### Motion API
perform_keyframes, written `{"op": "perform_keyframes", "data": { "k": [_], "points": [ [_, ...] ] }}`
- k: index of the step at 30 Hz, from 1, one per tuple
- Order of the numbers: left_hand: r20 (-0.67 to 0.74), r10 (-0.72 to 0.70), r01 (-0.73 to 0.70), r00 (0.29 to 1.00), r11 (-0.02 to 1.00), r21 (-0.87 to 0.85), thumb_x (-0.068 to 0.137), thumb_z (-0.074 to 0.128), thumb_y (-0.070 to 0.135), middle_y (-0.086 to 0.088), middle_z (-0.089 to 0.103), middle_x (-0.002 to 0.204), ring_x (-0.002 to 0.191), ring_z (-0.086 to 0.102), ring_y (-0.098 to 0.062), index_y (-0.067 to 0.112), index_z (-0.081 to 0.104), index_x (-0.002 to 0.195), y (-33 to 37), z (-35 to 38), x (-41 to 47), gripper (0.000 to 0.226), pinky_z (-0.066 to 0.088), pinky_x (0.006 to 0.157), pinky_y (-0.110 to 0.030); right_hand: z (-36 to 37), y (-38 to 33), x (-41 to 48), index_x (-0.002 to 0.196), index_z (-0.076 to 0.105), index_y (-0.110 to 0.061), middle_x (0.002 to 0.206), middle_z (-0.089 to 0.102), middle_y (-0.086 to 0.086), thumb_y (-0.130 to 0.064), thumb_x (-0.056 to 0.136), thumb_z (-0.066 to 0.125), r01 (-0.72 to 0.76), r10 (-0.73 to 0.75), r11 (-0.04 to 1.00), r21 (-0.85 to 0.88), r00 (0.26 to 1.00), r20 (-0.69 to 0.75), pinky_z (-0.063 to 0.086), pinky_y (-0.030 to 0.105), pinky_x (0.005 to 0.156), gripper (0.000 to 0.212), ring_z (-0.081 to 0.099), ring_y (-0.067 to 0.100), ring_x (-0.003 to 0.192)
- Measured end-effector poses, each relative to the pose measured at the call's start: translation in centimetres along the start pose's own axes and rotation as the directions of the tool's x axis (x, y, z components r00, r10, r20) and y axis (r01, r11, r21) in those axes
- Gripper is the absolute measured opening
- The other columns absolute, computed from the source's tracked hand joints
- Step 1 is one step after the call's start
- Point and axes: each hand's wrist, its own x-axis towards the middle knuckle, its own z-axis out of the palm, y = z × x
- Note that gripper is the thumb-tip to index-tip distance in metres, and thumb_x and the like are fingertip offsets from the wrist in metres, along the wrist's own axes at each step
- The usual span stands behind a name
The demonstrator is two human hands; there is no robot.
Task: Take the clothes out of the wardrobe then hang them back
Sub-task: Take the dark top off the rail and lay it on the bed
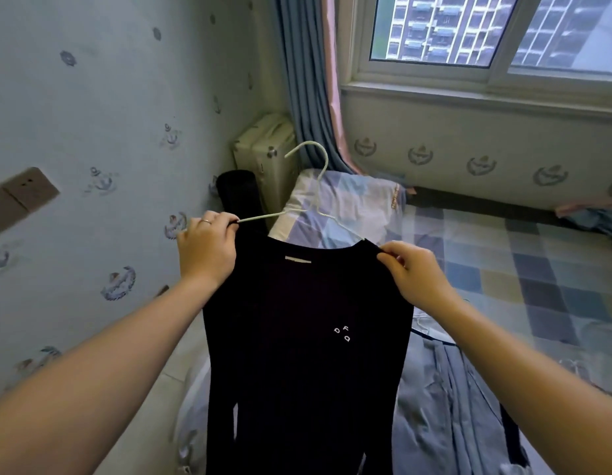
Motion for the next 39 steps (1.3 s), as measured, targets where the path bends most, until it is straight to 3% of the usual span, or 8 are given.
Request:
{"op": "perform_keyframes", "data": {
  "k": [9,17,21,26,30,32,36,39],
  "points": [
    [0.247,-0.065,0.064,0.967,0.998,0.011,0.097,0.057,0.026,-0.001,0.068,0.109,0.104,0.052,-0.035,0.026,0.071,0.106,-4.7,11.8,1.8,0.017,0.037,0.085,-0.043,7.7,6.1,5.4,0.099,0.07,-0.012,0.093,0.066,-0.001,-0.01,0.093,0.061,-0.195,0.201,0.974,-0.115,0.979,0.043,0.041,0.027,0.079,0.011,0.061,0.022,0.088],
    [0.553,0.008,0.117,0.833,0.975,-0.19,0.097,0.055,0.016,-0.012,0.063,0.109,0.098,0.061,-0.036,0.015,0.07,0.106,-8.4,23.8,3.5,0.018,0.048,0.082,-0.042,15.8,12.4,8.6,0.101,0.073,-0.027,0.097,0.071,-0.001,-0.021,0.091,0.061,-0.446,0.453,0.792,-0.416,0.887,-0.089,0.031,0.038,0.081,0.017,0.055,0.031,0.098],
    [0.617,0.045,0.165,0.786,0.946,-0.278,0.095,0.055,0.007,-0.013,0.065,0.108,0.1,0.061,-0.03,0.012,0.071,0.109,-9.6,30.6,4.3,0.022,0.041,0.089,-0.029,19.7,17.1,11.0,0.098,0.072,-0.018,0.097,0.068,0.009,-0.009,0.086,0.059,-0.533,0.55,0.785,-0.315,0.834,-0.04,0.05,0.043,0.08,0.02,0.061,0.035,0.093],
    [0.687,0.083,0.199,0.722,0.926,-0.321,0.094,0.056,0.006,-0.012,0.063,0.124,0.118,0.054,-0.027,0.01,0.063,0.124,-10.2,39.0,5.2,0.031,0.034,0.098,-0.021,24.6,23.2,13.8,0.109,0.068,-0.01,0.109,0.064,0.016,-0.004,0.088,0.053,-0.599,0.611,0.744,-0.297,0.789,-0.062,0.047,0.041,0.091,0.027,0.059,0.036,0.104],
    [0.816,0.104,0.241,0.569,0.927,-0.287,0.095,0.063,0.019,-0.013,0.022,0.162,0.148,0.024,-0.025,0.025,0.036,0.151,-10.2,43.0,5.4,0.062,0.019,0.117,-0.028,27.6,25.4,14.8,0.147,0.038,-0.014,0.152,0.038,0.011,-0.016,0.091,0.059,-0.67,0.679,0.728,-0.146,0.734,0.019,0.024,0.033,0.117,0.059,0.033,0.024,0.142],
    [0.864,0.114,0.237,0.49,0.937,-0.258,0.094,0.065,0.029,-0.011,0.004,0.166,0.151,0.015,-0.028,0.034,0.026,0.154,-10.6,43.6,4.7,0.073,0.016,0.121,-0.035,28.8,25.1,14.2,0.155,0.021,-0.02,0.162,0.019,0.004,-0.026,0.093,0.06,-0.719,0.724,0.69,-0.081,0.687,0.064,0.013,0.03,0.12,0.073,0.016,0.017,0.149],
    [0.908,0.131,0.154,0.397,0.966,-0.207,0.092,0.063,0.044,-0.003,-0.003,0.166,0.152,0.008,-0.03,0.044,0.018,0.154,-10.7,41.8,2.4,0.077,0.016,0.121,-0.045,29.9,22.1,11.4,0.156,0.015,-0.027,0.164,0.014,0.0,-0.034,0.094,0.059,-0.783,0.775,0.619,0.058,0.621,0.114,0.011,0.029,0.12,0.076,0.012,0.013,0.15],
    [0.917,0.162,0.123,0.364,0.968,-0.22,0.094,0.058,0.046,0.002,-0.005,0.166,0.152,0.004,-0.026,0.045,0.015,0.154,-9.8,38.5,0.8,0.074,0.017,0.12,-0.047,29.6,18.9,8.9,0.155,0.014,-0.034,0.164,0.013,-0.005,-0.046,0.092,0.056,-0.8,0.79,0.592,0.095,0.6,0.124,0.013,0.042,0.122,0.076,0.009,0.011,0.15]
  ]
}}
